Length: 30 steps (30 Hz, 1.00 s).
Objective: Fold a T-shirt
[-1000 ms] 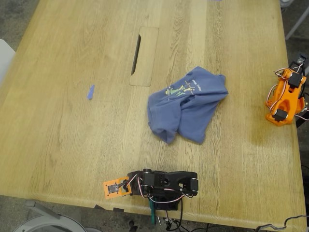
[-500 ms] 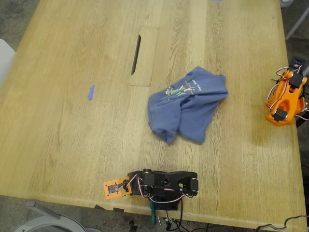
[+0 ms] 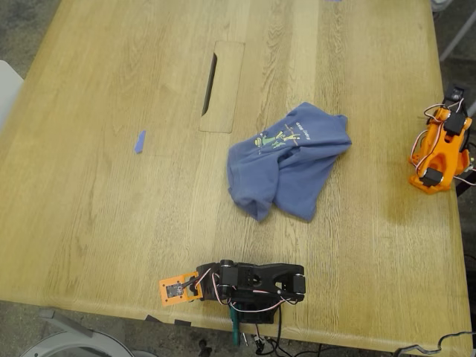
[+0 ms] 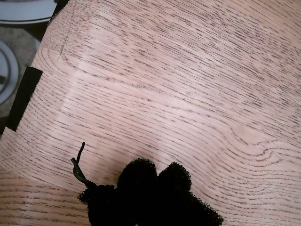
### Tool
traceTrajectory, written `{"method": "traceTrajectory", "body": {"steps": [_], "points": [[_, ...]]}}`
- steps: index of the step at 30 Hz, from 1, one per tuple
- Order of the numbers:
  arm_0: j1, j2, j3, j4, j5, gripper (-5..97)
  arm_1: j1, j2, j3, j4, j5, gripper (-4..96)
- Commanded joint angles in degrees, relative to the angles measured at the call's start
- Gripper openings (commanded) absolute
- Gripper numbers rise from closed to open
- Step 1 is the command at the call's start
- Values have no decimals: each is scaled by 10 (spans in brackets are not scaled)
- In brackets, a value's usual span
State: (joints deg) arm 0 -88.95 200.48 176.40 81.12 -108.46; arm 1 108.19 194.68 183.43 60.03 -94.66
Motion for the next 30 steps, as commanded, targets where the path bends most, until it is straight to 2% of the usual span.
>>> {"method": "traceTrajectory", "body": {"steps": [1,13,19,30], "points": [[2,63,-7,7,3,2,-1,5,39,-16,-1,1],[2,63,-7,7,3,2,15,5,39,-51,20,1],[2,63,-7,7,3,2,28,5,39,-54,18,35],[2,63,-7,7,3,2,21,5,39,-55,6,35]]}}
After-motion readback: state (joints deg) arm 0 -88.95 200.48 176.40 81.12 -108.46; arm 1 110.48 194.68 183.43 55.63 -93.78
